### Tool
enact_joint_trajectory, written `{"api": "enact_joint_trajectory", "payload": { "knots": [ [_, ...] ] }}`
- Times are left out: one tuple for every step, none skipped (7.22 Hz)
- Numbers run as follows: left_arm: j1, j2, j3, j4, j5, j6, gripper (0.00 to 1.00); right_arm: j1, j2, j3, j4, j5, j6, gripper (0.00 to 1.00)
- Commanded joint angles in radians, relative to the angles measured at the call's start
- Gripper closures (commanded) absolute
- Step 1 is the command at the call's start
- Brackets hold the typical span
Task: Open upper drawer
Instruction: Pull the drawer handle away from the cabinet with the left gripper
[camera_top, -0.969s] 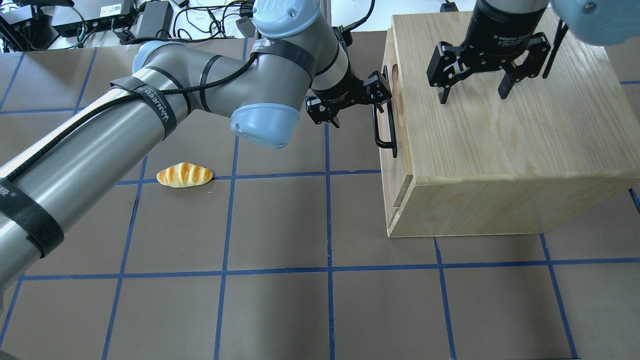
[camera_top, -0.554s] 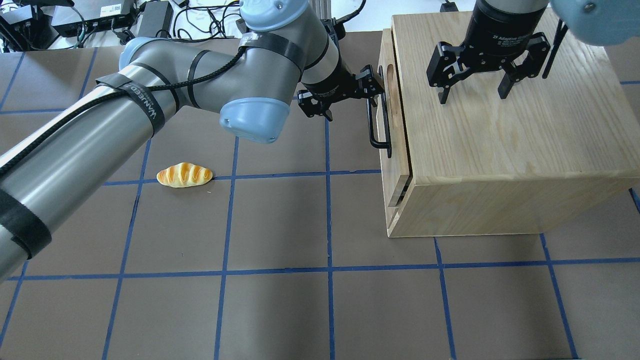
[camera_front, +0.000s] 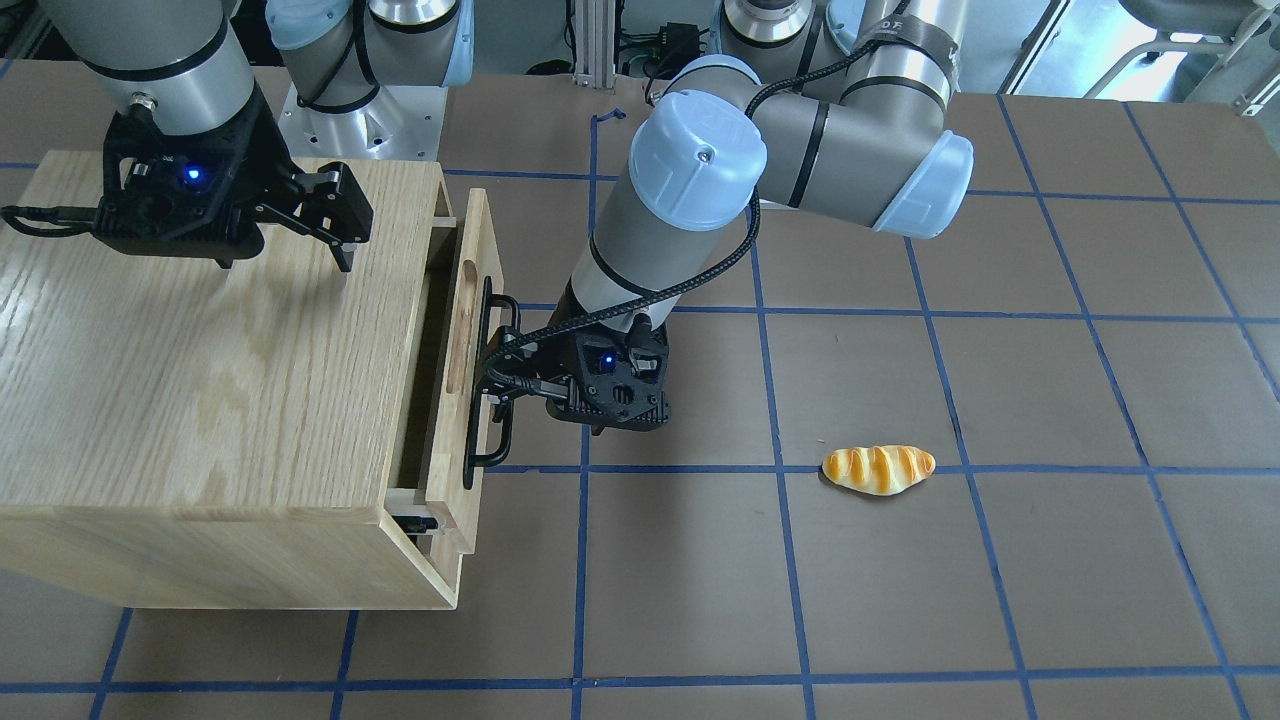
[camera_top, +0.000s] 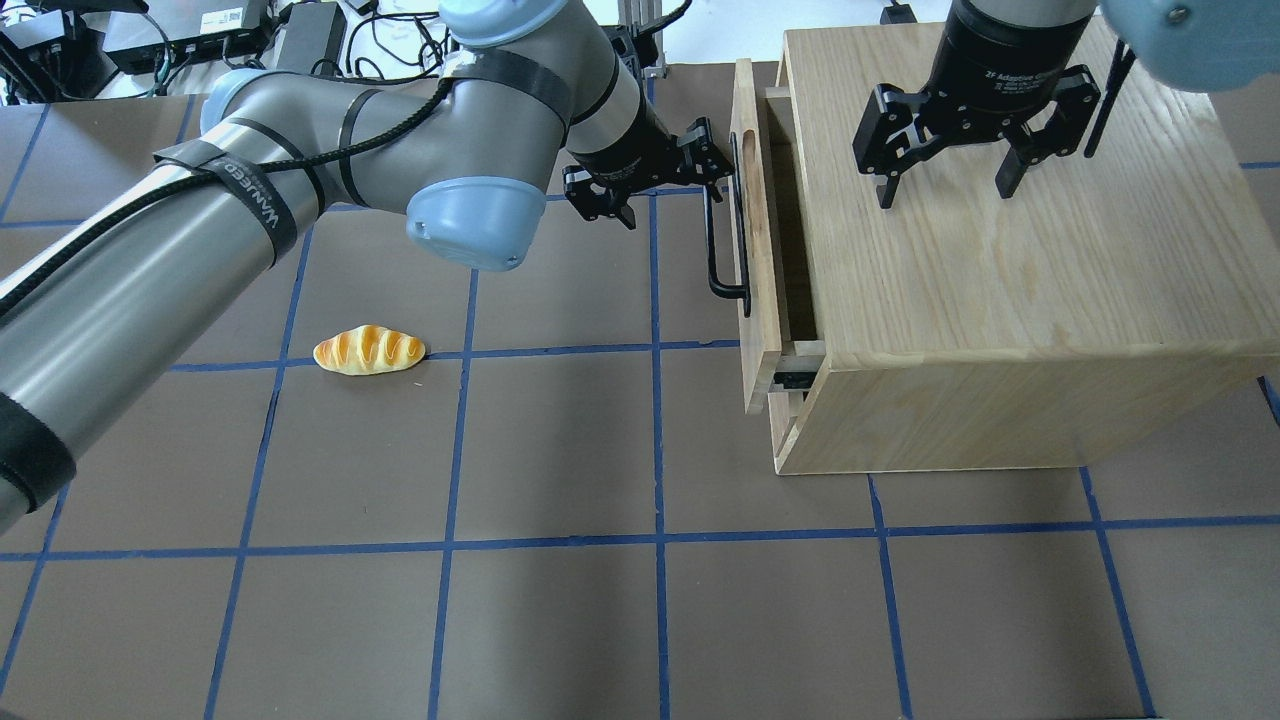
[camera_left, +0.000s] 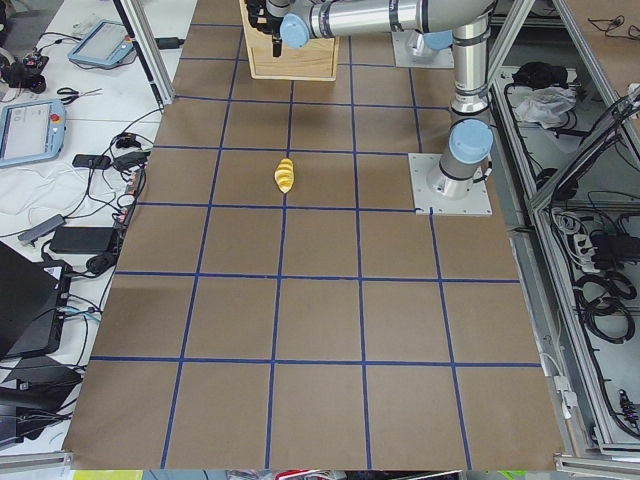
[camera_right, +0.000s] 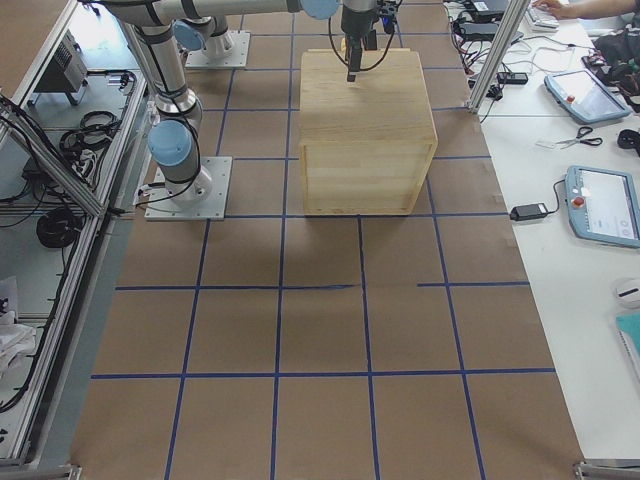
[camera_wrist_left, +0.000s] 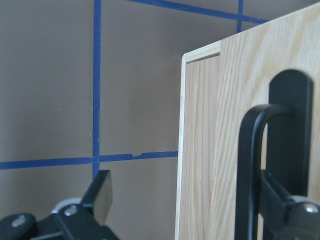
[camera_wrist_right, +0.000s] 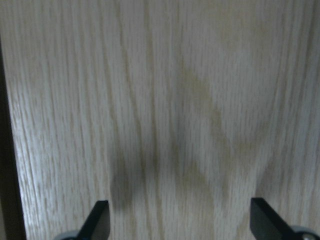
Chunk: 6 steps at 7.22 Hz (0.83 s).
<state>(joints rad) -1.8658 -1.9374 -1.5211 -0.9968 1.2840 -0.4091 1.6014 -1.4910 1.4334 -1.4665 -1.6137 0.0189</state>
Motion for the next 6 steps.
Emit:
{"api": "enact_joint_trajectory", "payload": {
  "knots": [
    [0.03,0.009,-0.031,0.001,-0.006,0.003,0.0,0.0,0.0,0.001,0.0,0.0,0.001,0.0],
    [0.042,0.018,-0.034,0.0,-0.005,0.003,0.0,0.0,0.0,-0.001,0.0,0.0,0.001,0.0],
    [0.057,0.029,-0.036,-0.002,-0.006,0.016,0.0,0.0,0.0,-0.001,0.0,0.0,0.0,0.0],
    [0.063,0.038,-0.036,-0.003,-0.005,0.025,0.0,0.0,0.0,-0.001,0.0,0.0,0.0,0.0],
    [0.068,0.043,-0.037,-0.005,-0.005,0.036,0.0,0.0,0.0,-0.001,0.0,0.0,0.0,0.0],
    [0.086,0.055,-0.056,-0.012,-0.005,0.091,0.0,0.0,0.0,0.001,0.0,0.0,0.0,0.0]
  ]
}}
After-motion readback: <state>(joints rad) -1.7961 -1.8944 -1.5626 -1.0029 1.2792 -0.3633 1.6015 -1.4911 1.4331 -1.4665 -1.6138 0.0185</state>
